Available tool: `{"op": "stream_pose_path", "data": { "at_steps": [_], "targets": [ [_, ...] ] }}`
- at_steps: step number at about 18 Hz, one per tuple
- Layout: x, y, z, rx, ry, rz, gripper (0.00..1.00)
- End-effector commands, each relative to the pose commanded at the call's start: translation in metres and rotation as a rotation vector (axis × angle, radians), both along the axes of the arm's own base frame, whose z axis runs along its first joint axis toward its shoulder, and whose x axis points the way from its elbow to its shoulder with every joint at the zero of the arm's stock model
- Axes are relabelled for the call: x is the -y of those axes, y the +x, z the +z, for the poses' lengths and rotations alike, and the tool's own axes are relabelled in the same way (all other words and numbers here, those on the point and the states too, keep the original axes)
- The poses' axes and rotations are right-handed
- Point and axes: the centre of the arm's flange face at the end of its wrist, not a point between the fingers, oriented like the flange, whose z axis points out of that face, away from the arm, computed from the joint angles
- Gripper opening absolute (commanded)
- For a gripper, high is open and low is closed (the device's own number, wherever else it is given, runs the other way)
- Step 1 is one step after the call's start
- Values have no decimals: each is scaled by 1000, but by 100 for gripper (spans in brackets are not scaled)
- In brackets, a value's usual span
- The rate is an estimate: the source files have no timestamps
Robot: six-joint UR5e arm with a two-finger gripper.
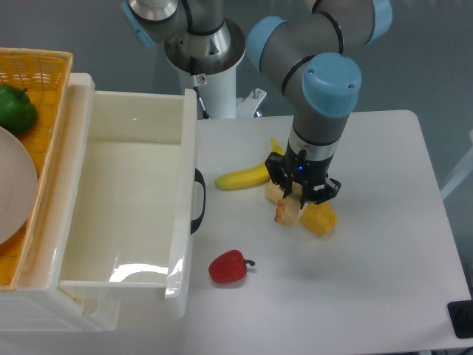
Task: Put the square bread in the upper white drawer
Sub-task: 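Close the gripper around the bread roll beside the yellow pepper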
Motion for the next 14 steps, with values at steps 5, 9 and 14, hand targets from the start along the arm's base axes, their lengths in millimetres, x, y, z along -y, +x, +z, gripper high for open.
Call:
{"op": "stream_pose_path", "data": {
  "at_steps": [5,9,14],
  "targets": [
    [-3,-3,10,-14,13,10,39],
    [-5,-4,14,-20,21,24,39],
    [-10,-1,26,-12,45,101,39]
  ]
}}
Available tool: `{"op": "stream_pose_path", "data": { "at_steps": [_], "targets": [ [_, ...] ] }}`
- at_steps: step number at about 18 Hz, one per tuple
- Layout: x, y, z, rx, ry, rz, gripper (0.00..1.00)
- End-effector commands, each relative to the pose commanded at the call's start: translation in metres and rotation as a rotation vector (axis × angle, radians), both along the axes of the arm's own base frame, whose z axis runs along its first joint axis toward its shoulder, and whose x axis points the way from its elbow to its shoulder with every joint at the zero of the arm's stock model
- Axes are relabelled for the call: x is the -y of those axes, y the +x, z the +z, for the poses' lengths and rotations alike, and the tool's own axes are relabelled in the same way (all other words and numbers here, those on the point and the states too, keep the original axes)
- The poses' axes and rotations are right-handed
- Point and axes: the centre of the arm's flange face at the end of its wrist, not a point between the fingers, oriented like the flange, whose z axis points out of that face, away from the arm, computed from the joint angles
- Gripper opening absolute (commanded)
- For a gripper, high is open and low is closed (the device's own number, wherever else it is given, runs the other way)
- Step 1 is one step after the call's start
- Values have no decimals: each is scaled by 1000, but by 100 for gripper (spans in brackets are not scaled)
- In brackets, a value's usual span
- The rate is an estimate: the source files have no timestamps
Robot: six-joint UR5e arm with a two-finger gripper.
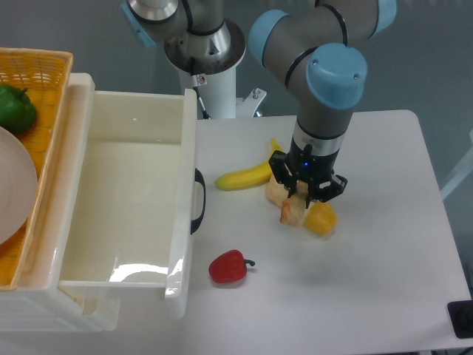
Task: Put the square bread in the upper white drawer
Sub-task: 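Close the gripper around the bread roll beside the yellow pepper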
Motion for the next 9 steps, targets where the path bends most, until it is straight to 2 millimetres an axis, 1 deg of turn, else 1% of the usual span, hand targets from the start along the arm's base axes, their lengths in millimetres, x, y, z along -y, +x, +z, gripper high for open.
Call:
{"op": "stream_pose_path", "data": {
  "at_steps": [4,5,8,9],
  "targets": [
    [1,14,18,19,23,24,39],
    [3,18,25,30,42,36,39],
    [5,28,53,44,115,123,39],
    [4,30,58,61,142,171,39]
  ]
}}
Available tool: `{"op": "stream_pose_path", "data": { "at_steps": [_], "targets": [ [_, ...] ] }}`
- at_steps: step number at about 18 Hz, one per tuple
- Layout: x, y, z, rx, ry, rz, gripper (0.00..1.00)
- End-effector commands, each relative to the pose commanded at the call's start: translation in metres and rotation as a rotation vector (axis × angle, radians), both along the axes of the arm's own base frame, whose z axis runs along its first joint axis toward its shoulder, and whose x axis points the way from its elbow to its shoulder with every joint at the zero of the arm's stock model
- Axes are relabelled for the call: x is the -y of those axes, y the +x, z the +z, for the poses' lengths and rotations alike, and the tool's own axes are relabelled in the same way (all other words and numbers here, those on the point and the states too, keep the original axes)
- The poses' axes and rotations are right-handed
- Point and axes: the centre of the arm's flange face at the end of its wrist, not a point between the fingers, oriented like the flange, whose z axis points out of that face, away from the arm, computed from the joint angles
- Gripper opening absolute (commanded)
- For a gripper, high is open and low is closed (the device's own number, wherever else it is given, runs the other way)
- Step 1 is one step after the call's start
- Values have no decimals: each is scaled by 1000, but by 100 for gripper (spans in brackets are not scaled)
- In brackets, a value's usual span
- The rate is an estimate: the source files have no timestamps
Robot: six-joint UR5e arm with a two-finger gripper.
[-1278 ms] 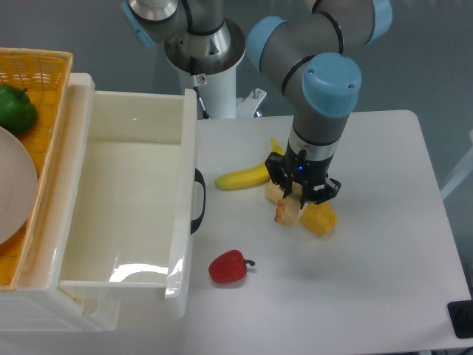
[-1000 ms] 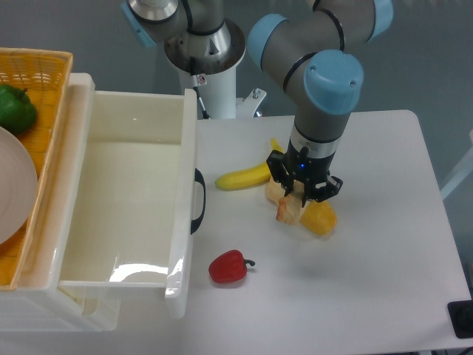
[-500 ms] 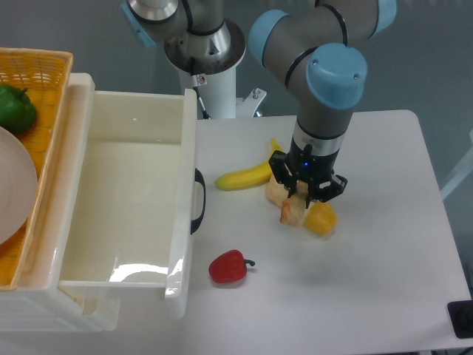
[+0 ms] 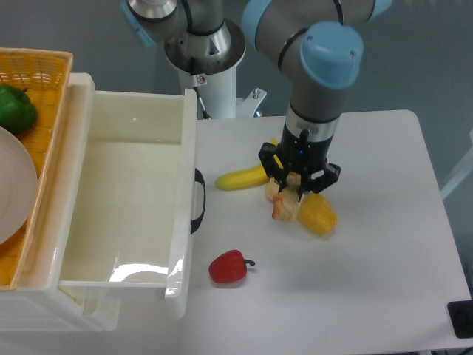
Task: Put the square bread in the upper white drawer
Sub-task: 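Close the gripper around the bread roll beside the yellow pepper, then lift the bread roll and carry it toward the open white drawer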
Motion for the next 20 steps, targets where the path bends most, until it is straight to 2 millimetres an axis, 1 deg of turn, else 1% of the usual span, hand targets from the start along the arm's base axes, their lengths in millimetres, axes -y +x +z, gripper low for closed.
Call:
{"op": "stream_pose_path", "data": {
  "at_steps": [3,6,8,10,12,13,15,18,20],
  "targets": [
    [0,13,26,30,74,95,39],
    [1,29,47,26,115,103,39],
    [1,37,60,48,159,141,39],
    [-2,51,73,62,186,164,39],
    [-14,66,74,84,190,171,39],
    [-17,71,74,97,190,188,39],
    [-29,87,74,121,189,200,39],
    [-41,105,73,163,182,253,39],
    [-48,115,70,176,173,253,39]
  ]
}}
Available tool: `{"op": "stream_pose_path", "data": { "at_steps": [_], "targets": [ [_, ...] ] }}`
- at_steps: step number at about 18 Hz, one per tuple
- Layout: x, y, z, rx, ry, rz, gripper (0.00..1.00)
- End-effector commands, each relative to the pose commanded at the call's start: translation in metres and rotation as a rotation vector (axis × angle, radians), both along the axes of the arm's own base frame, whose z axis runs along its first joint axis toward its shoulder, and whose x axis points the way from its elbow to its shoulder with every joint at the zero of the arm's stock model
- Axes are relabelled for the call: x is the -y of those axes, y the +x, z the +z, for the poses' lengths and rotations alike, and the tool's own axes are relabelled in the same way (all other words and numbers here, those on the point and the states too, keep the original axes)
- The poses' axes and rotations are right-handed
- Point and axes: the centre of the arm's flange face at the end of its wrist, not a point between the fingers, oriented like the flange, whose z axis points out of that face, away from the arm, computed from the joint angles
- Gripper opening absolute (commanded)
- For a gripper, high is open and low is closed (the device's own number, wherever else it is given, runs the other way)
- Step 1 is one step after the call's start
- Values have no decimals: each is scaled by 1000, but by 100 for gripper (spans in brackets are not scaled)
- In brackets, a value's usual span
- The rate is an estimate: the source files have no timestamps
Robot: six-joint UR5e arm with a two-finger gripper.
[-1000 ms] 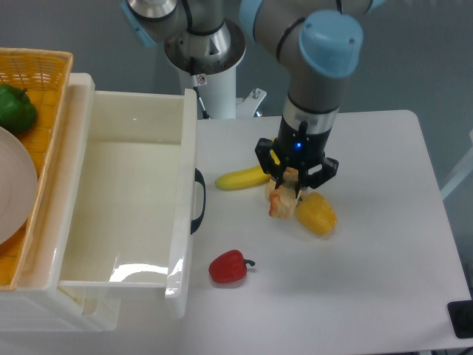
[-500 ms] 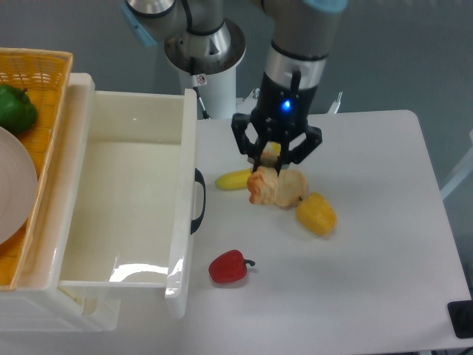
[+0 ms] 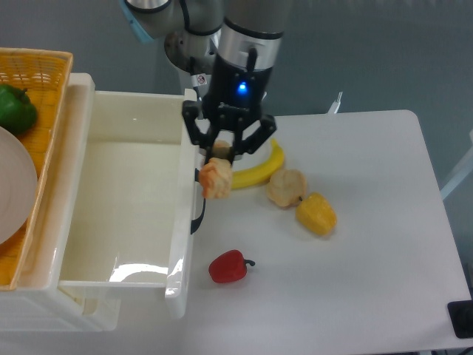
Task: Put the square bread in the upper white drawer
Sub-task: 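Lift the bread roll and carry it toward the open white drawer, then lower the held bread roll into the white drawer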
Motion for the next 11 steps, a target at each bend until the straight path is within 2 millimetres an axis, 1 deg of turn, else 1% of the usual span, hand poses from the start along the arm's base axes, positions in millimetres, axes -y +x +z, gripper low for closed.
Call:
{"op": "stream_pose_path", "data": {
  "at_steps": [3,5,7,9,11],
  "targets": [
    [-7,11,-5,12,-9,-13,39],
    [-15,22,-15,25,-24,-34,40],
    [-18,26,-21,37,-29,-44,40],
    [-24,36,-22,39,-32,-64,40],
    [-26,41,-23,44,-31,-73,40]
  ]
}}
